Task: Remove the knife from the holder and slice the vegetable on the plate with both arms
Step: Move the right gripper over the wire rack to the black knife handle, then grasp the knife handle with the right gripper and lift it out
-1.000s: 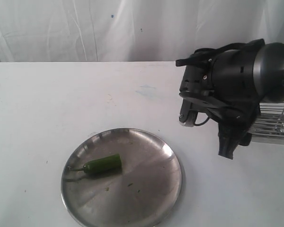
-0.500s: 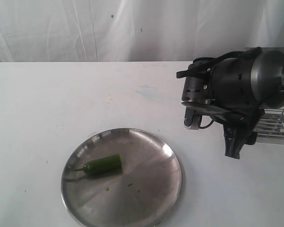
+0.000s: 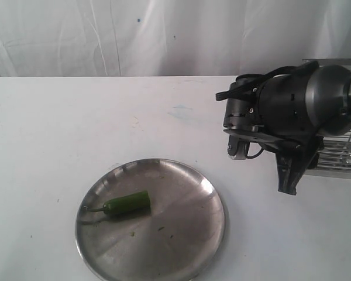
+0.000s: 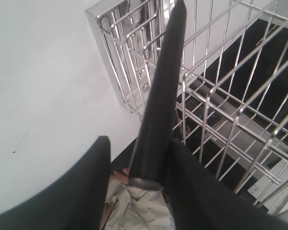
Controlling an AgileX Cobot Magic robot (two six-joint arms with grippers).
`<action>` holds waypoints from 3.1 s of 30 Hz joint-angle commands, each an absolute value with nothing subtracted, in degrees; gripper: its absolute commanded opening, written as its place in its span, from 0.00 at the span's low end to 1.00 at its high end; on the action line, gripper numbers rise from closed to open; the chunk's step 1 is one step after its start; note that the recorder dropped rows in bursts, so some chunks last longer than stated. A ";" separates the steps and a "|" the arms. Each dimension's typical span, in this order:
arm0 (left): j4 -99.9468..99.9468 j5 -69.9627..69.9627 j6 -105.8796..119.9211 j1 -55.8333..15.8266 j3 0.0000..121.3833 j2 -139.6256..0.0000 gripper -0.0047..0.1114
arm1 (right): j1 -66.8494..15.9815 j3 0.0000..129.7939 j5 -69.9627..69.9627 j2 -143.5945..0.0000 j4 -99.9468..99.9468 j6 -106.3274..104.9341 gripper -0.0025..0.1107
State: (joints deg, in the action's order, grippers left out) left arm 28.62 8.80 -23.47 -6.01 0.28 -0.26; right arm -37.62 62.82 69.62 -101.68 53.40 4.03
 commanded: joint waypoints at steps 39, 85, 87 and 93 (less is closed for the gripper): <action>30.90 8.53 -23.49 -6.37 0.00 0.00 0.04 | -36.92 63.57 69.96 -93.12 39.21 -0.56 0.07; 36.11 8.63 -23.49 -6.37 0.00 0.00 0.04 | -23.87 75.99 69.96 -85.22 29.16 9.05 0.02; 38.01 8.63 -23.49 -6.37 0.00 0.00 0.04 | -23.97 75.89 69.96 -82.63 24.01 7.82 0.02; 38.18 8.74 -23.49 -6.37 0.00 0.00 0.04 | -23.97 75.89 68.74 -73.83 16.38 4.22 0.02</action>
State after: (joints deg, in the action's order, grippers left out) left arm 37.52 8.80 -23.47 -6.01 0.28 -0.26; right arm -24.27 75.41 69.96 -76.53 17.86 4.95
